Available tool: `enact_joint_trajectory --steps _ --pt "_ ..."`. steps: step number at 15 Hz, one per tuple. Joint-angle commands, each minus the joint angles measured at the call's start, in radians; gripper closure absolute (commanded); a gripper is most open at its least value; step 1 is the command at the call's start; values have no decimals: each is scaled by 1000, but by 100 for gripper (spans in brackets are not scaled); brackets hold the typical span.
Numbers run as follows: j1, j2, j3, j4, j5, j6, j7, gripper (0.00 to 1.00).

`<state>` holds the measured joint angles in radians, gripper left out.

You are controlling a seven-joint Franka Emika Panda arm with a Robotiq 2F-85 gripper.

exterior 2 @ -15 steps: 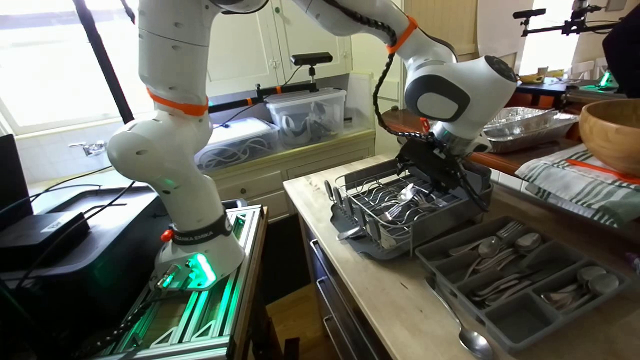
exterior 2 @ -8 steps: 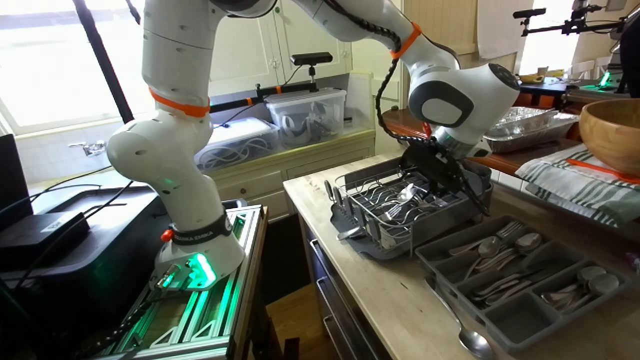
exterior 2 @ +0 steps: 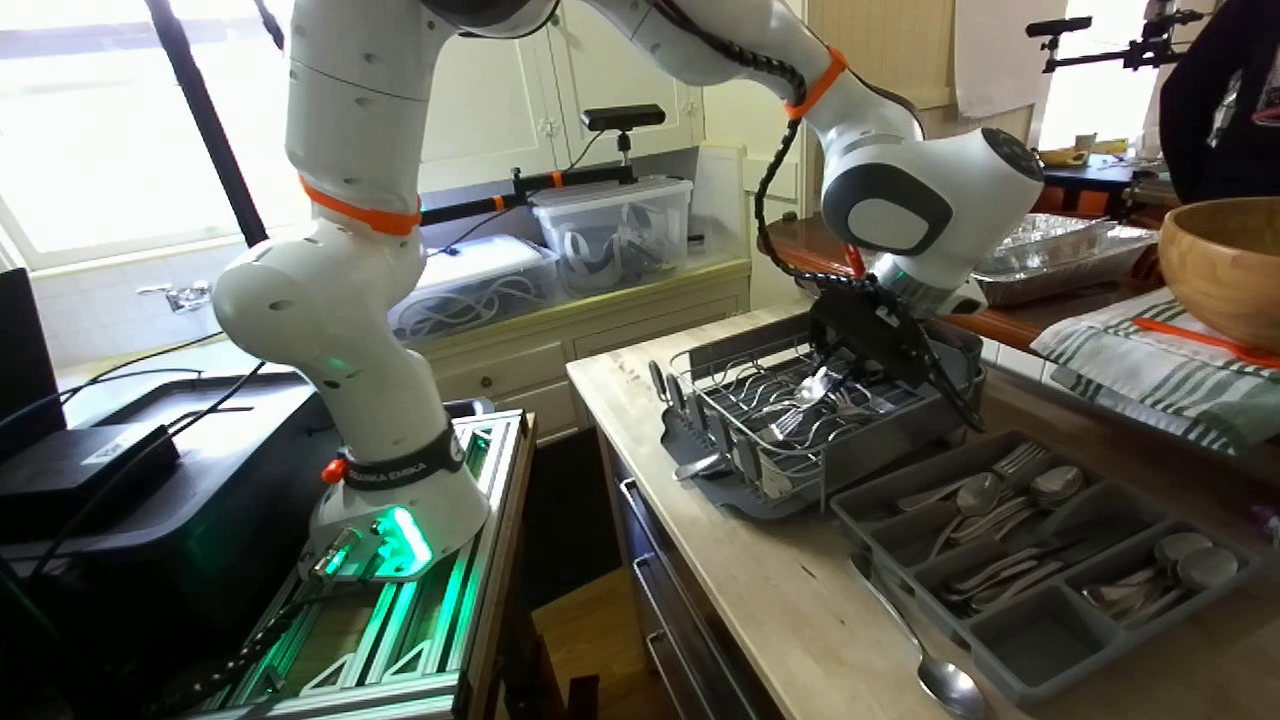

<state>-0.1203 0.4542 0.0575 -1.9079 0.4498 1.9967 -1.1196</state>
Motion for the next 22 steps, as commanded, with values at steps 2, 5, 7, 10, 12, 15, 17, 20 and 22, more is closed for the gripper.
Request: enact_joint_trajectory --steps 2,5,7,10,12,15,17,20,22 --pt "-16 24 4 33 -19 -6 16 100" --pt "-17 30 2 38 -26 3 20 98" --pt "-12 28 -2 36 -36 17 35 98" --pt "-12 5 -10 41 -33 47 83 98" --pt "-16 -16 -13 43 -35 69 112 98" --pt "-16 -31 -24 59 -48 97 168 98" --pt "-15 -40 -28 67 -47 108 226 98" --pt "-15 -47 -29 72 -37 145 311 98" --pt "-17 -52 -30 72 -32 192 373 98"
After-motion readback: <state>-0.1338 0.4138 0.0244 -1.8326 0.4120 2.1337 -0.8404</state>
